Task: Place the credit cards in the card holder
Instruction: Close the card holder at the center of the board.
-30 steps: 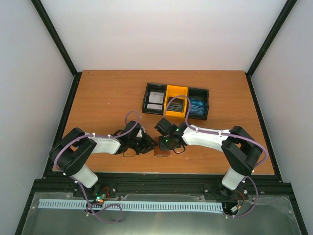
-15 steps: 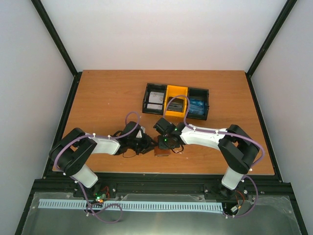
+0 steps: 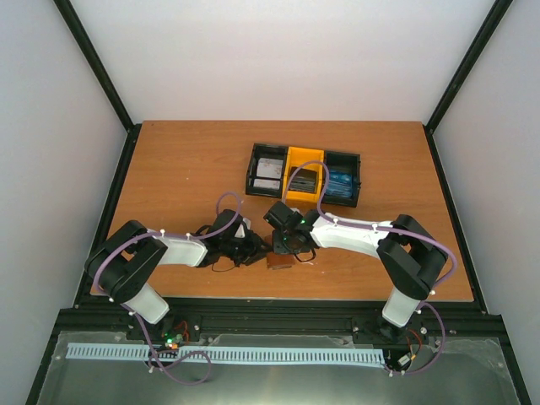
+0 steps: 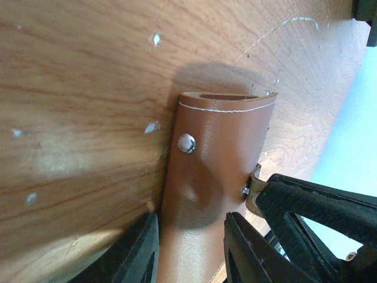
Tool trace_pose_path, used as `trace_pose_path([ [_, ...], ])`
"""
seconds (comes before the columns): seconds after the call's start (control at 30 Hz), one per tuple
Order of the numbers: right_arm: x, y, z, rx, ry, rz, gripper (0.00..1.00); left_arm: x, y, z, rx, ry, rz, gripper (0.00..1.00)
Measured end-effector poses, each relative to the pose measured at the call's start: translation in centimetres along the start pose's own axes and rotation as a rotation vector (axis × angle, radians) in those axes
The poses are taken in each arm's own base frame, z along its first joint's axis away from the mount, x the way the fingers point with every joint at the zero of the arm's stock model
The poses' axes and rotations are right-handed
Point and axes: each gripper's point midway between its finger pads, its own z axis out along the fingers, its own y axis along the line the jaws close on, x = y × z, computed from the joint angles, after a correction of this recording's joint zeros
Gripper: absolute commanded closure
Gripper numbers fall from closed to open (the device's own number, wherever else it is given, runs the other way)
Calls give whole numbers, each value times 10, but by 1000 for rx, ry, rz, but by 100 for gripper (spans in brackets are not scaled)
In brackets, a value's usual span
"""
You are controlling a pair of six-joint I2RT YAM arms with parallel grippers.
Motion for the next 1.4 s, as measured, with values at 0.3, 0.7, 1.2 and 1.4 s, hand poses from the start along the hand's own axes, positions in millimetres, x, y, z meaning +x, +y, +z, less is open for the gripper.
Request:
trace_pose_path([
  [0.3, 1, -1, 0, 4, 4, 1, 97, 0, 0, 0, 0, 0, 0, 67],
  [0.7, 2, -9, -5, 65, 26, -20, 97, 0, 0, 0, 1, 0, 1, 67],
  [1.2, 3, -5, 5, 72, 52, -46, 96, 0, 0, 0, 1, 0, 11, 67],
  [1.4, 3, -1, 5, 59, 53, -48, 96, 0, -1, 0, 1, 0, 13, 67],
])
